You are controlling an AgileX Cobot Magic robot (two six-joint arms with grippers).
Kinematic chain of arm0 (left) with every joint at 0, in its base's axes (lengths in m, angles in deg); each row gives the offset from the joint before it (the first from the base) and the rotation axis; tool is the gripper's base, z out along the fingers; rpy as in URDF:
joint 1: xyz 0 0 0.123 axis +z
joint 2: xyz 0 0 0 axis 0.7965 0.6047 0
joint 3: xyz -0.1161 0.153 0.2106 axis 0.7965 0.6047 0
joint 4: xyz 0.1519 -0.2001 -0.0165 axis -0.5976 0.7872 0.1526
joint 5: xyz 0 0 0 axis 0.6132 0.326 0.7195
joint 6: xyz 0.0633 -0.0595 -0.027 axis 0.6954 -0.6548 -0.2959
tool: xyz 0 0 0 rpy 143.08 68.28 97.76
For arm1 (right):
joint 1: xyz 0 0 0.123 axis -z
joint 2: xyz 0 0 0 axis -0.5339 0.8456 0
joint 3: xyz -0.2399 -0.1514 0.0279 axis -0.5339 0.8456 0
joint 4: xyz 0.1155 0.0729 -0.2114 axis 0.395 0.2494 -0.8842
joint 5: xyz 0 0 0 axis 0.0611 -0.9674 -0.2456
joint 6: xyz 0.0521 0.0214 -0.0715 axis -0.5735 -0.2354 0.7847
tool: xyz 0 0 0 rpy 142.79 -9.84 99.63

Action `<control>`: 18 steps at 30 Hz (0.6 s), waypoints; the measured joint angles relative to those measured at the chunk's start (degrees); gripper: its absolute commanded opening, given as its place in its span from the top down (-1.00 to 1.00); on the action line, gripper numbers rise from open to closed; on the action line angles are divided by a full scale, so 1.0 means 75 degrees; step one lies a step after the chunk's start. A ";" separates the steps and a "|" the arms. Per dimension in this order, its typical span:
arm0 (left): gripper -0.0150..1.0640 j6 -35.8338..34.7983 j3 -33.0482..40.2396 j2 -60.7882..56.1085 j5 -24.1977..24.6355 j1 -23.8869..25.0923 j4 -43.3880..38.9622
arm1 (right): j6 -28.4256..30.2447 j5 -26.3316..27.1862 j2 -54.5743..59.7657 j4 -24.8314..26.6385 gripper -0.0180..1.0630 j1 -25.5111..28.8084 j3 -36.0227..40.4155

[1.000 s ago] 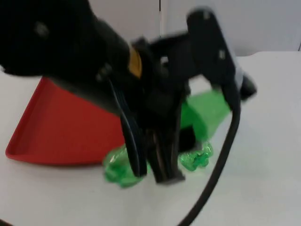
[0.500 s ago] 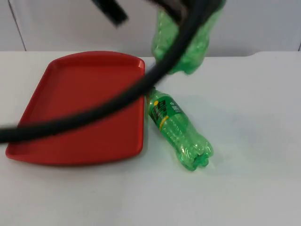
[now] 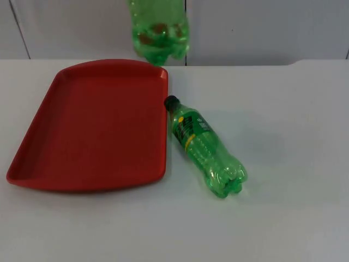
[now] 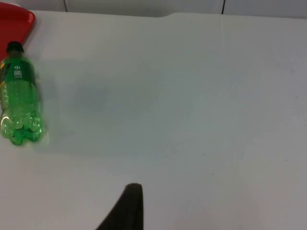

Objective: Place the bottle upright on the tray.

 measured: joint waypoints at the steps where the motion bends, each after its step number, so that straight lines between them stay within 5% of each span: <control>1: 0.98 0.0000 0.0000 0.0000 0.0000 0.0132 0.0024 | 0.0000 0.0000 0.0000 0.0000 -0.83 0.0000 0.0000; 18: 0.98 -0.0125 0.0000 0.0349 -0.0166 0.2177 0.0165 | 0.0000 0.0000 0.0000 0.0000 -0.83 0.0000 0.0000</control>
